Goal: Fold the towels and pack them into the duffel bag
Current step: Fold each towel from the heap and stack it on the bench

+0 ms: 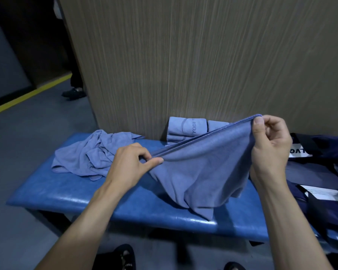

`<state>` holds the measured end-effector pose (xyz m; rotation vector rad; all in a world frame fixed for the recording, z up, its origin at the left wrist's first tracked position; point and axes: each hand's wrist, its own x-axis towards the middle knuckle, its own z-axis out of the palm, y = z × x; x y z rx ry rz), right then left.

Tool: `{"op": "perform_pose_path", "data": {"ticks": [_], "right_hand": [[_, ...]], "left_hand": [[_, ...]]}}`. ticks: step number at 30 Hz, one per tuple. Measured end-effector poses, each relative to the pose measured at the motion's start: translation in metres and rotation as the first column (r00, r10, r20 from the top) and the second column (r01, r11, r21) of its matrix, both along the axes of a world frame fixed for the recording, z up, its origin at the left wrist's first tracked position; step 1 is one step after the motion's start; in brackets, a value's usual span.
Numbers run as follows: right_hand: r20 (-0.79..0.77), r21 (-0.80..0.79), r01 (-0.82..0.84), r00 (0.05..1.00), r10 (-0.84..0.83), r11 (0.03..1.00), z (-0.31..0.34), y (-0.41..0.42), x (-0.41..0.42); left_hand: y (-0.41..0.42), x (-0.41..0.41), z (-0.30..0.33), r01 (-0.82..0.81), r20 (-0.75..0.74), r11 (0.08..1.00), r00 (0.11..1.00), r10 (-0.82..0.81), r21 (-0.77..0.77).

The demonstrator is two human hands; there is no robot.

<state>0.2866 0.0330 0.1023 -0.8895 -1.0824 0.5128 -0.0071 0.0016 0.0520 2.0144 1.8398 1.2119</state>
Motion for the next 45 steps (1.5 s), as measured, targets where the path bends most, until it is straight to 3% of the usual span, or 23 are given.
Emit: {"op": "perform_pose_path", "data": {"ticks": [4,6,8,10,12,15,16,17,19,20,22,30,34,41,45], "right_hand": [[-0.092,-0.023,0.009,0.996,-0.011,1.000,-0.003,0.001,0.002],[-0.124,-0.040,0.012,0.992,-0.017,0.999,-0.005,0.003,0.004],[-0.149,-0.052,0.011,0.989,-0.019,0.999,-0.007,0.004,0.005],[-0.153,-0.061,0.015,0.988,-0.025,0.998,-0.008,0.005,0.006],[-0.152,-0.075,0.009,0.988,-0.021,0.997,-0.011,0.006,0.007],[-0.164,-0.104,-0.006,0.986,-0.011,0.995,-0.014,0.008,0.007],[-0.176,-0.107,-0.010,0.984,-0.009,0.994,-0.014,0.008,0.007],[-0.182,-0.112,-0.003,0.983,-0.017,0.994,-0.015,0.008,0.007],[-0.181,-0.126,0.006,0.983,-0.029,0.992,-0.015,0.008,0.007],[-0.181,-0.128,0.006,0.983,-0.030,0.992,-0.015,0.008,0.007],[-0.156,-0.135,0.021,0.987,-0.042,0.991,-0.017,0.008,0.009],[-0.140,-0.151,0.027,0.989,-0.048,0.988,-0.021,0.006,0.013],[-0.136,-0.160,0.049,0.988,-0.071,0.986,-0.025,0.006,0.016],[-0.106,-0.168,0.045,0.992,-0.064,0.985,-0.030,0.009,0.023],[-0.081,-0.168,0.047,0.995,-0.061,0.985,-0.031,0.009,0.025]], "left_hand": [[0.000,-0.007,0.000,0.064,0.095,0.998,0.993,-0.063,-0.010],[0.000,-0.006,0.004,0.086,0.284,0.996,0.956,-0.076,-0.023],[-0.002,-0.006,0.011,0.188,0.593,0.982,0.794,-0.136,-0.027],[-0.008,-0.006,0.023,0.358,0.813,0.933,0.537,-0.225,0.022],[-0.014,-0.002,0.031,0.474,0.887,0.878,0.373,-0.273,0.071],[-0.020,-0.001,0.036,0.527,0.920,0.839,0.248,-0.304,0.135],[-0.019,-0.001,0.037,0.527,0.909,0.839,0.270,-0.316,0.135],[-0.017,-0.002,0.035,0.493,0.870,0.863,0.372,-0.322,0.108],[-0.009,-0.007,0.028,0.280,0.650,0.959,0.723,-0.234,0.033],[-0.006,-0.010,0.024,0.187,0.502,0.982,0.846,-0.179,0.036],[-0.003,-0.013,0.017,0.126,0.292,0.989,0.946,-0.142,0.075],[-0.003,-0.022,0.018,0.168,0.154,0.981,0.971,-0.182,0.096],[-0.005,-0.021,0.020,0.126,0.264,0.983,0.952,-0.157,0.130],[-0.006,-0.021,0.029,0.272,0.546,0.956,0.787,-0.287,0.110],[-0.008,-0.022,0.026,0.296,0.427,0.951,0.851,-0.307,0.092]]}}
